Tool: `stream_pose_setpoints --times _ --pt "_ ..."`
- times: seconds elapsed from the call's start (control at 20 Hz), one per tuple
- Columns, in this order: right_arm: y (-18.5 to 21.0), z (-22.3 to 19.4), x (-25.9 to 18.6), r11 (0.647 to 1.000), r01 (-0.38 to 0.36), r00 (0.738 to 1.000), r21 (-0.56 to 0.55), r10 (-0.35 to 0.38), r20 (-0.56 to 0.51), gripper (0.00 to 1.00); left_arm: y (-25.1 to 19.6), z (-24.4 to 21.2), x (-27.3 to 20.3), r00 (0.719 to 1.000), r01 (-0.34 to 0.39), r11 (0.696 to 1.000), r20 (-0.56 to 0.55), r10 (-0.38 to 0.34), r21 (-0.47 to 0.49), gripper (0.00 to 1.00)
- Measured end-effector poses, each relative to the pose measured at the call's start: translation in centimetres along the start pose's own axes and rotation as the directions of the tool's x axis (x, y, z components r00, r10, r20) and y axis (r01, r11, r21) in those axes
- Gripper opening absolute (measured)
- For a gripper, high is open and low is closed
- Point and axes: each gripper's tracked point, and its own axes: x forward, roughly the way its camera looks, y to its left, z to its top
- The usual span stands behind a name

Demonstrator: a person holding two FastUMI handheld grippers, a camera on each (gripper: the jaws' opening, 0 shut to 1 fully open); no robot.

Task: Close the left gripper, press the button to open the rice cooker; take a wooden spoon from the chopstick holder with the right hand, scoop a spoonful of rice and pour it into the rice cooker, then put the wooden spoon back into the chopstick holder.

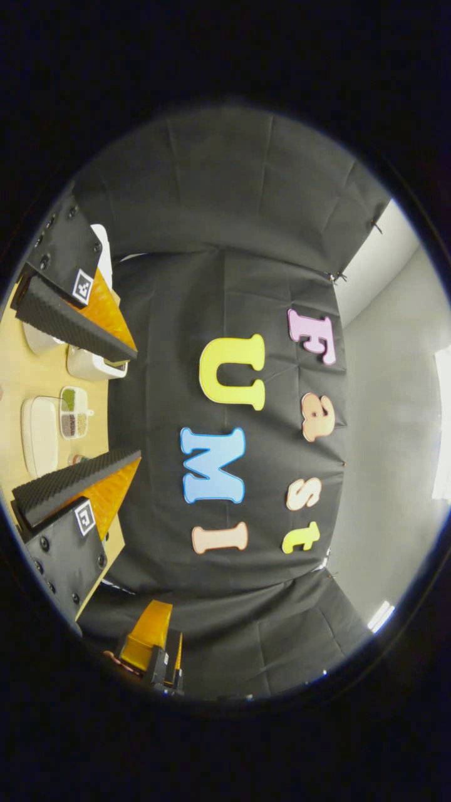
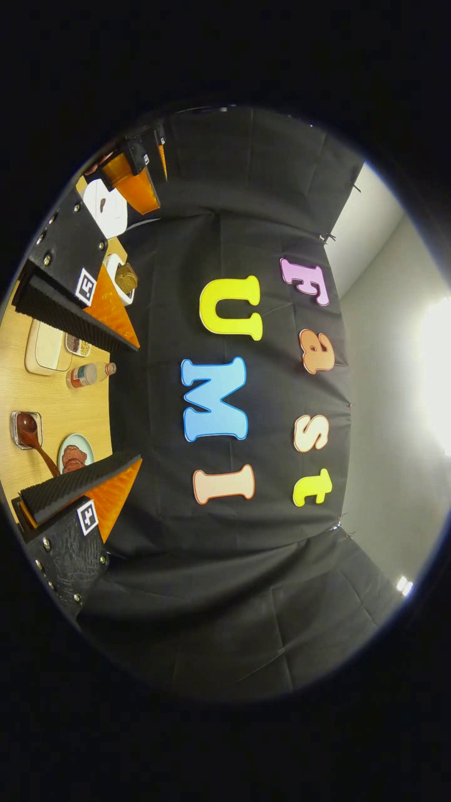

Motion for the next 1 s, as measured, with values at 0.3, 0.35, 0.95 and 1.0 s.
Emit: stream_pose_setpoints --times 0.3,0.35,0.95,1.0 --pt "0.6 -2.4 1.1 1.000 -0.019 0.999 -0.016 0.018 -0.037 0.96 1.5 -1.9 0.5 0.999 -0.024 1.000 -0.030 0.024 -0.014 0.97" --pt "0.9 -2.9 1.5 0.999 -0.023 0.998 -0.027 0.022 -0.052 0.96 1.9 -2.4 0.4 0.999 -0.033 0.999 -0.043 0.032 -0.018 0.97" --pt "3.2 -7.7 2.2 0.995 -0.081 0.985 -0.064 0.070 -0.160 0.96 14.0 -15.3 0.7 0.914 -0.206 0.968 -0.383 0.138 -0.141 0.20" --pt "3.0 -8.1 2.1 0.994 -0.081 0.983 -0.067 0.068 -0.171 0.96 14.9 -16.9 1.2 0.901 -0.205 0.967 -0.415 0.127 -0.150 0.10"
